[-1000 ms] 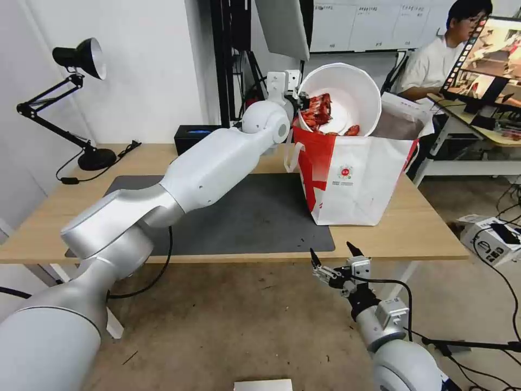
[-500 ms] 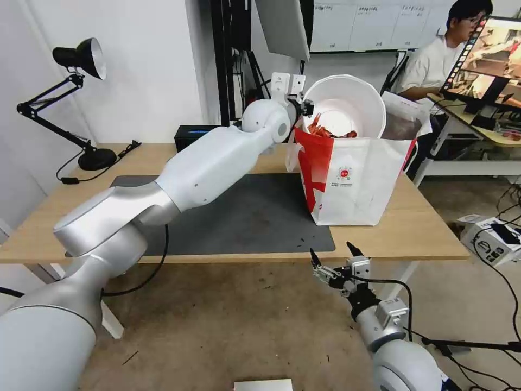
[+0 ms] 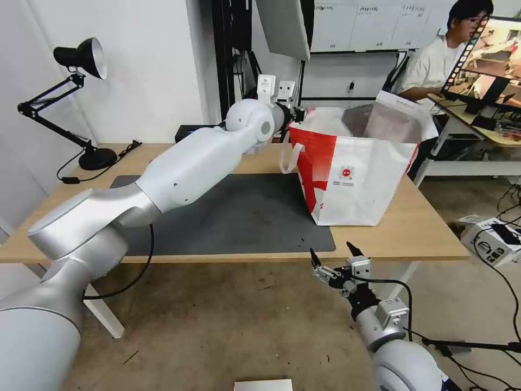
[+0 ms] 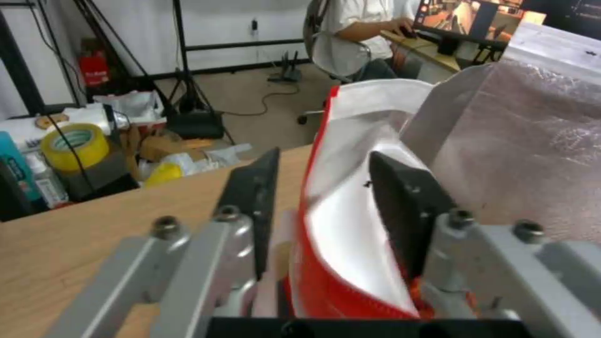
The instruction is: Pick up the trash from the table and place it into the takeout bag.
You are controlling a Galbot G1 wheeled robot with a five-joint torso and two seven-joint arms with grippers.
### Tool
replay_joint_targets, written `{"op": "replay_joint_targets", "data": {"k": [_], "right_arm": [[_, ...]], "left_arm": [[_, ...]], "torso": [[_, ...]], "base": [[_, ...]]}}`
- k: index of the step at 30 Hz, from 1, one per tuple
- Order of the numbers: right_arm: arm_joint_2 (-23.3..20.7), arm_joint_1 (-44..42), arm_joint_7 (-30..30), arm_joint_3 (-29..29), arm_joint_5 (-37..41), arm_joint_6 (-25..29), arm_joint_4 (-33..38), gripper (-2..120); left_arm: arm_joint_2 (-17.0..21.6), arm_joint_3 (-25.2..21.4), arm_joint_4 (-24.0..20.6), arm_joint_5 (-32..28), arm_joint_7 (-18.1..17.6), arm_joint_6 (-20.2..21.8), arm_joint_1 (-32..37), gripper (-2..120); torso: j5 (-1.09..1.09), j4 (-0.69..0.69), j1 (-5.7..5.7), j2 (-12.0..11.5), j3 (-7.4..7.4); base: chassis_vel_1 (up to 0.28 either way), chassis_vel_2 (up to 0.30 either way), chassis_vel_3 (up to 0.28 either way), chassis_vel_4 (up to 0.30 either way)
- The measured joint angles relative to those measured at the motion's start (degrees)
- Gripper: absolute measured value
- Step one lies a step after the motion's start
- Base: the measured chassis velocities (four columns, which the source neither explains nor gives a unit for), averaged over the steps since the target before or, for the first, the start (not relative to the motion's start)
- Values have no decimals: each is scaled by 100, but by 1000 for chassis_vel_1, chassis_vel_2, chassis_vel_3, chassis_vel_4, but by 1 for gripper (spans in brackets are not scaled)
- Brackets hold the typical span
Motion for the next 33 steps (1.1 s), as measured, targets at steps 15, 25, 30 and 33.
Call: {"op": "replay_joint_targets", "data": {"k": [15,25,30,33], "right_arm": [[0,0,0,0,0,0,0,100],[0,0,0,0,0,0,0,100],[0,0,0,0,0,0,0,100],[0,0,0,0,0,0,0,100]], "left_arm": [[387,-7,-428,-56,52,-140,68,99],[1083,-242,-1252,39,-89,-302,451,100],[1564,-565,-1814,208,-214,-837,927,100],[1774,-725,-1989,296,-270,-1008,1181,100]], "torso": [[0,-1,0,0,0],[0,0,0,0,0],[0,-1,0,0,-1],[-1,0,0,0,0]], "base": [[0,0,0,0],[0,0,0,0],[0,0,0,0],[0,0,0,0]]}}
